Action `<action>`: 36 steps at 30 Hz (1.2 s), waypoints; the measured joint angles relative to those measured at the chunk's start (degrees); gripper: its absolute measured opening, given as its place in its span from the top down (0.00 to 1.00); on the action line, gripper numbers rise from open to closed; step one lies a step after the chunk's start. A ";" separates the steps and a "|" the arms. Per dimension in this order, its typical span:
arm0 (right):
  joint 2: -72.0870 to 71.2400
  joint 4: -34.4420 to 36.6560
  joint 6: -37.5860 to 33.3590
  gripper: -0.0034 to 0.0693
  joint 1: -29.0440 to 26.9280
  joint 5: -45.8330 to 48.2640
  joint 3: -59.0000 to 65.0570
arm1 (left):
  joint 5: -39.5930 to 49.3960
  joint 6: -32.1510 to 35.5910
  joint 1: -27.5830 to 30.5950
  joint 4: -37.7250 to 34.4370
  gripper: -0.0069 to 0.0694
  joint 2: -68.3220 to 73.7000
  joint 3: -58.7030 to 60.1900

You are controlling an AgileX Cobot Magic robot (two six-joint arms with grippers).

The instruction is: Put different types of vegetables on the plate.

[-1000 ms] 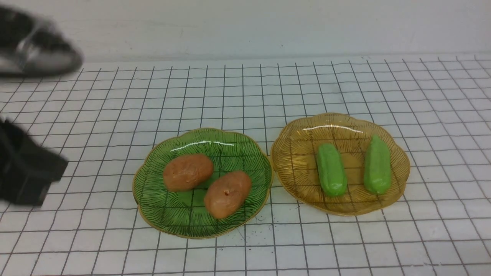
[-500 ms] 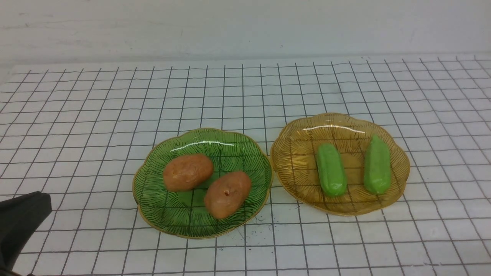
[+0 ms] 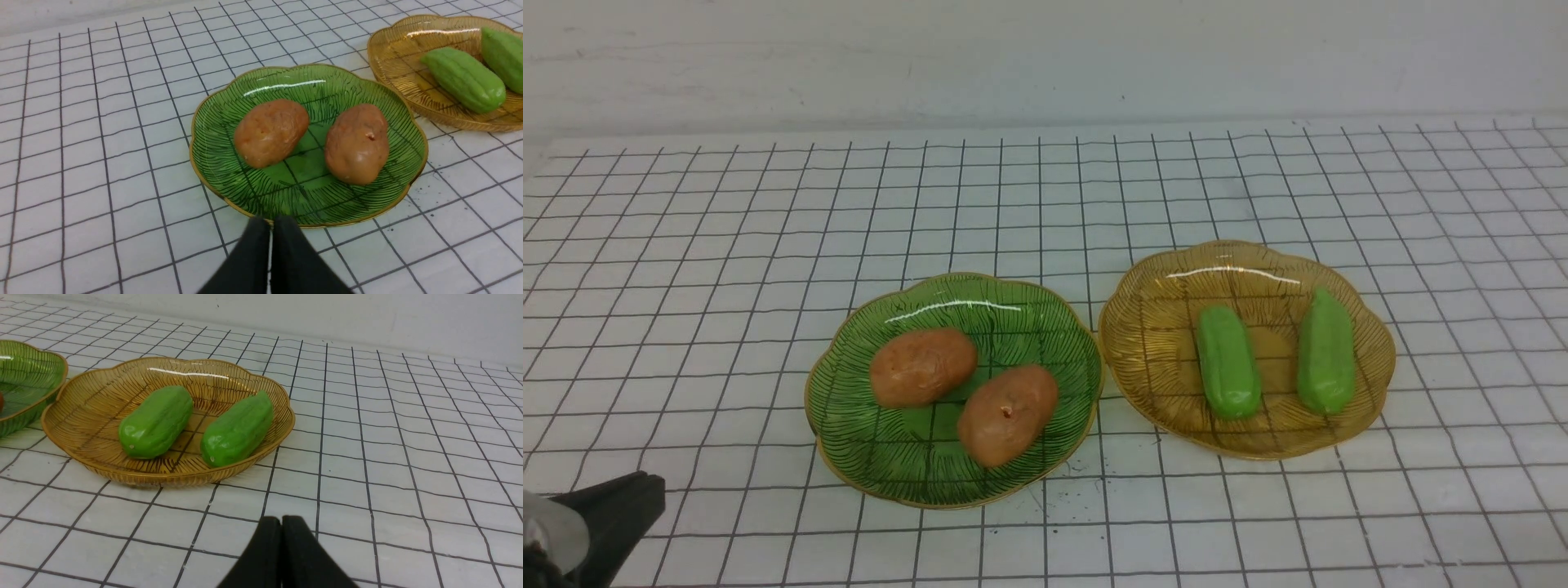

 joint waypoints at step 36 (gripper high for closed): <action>0.00 0.13 0.00 0.97 0.00 0.06 0.00 | -4.45 -12.55 10.86 10.82 0.92 -21.67 21.99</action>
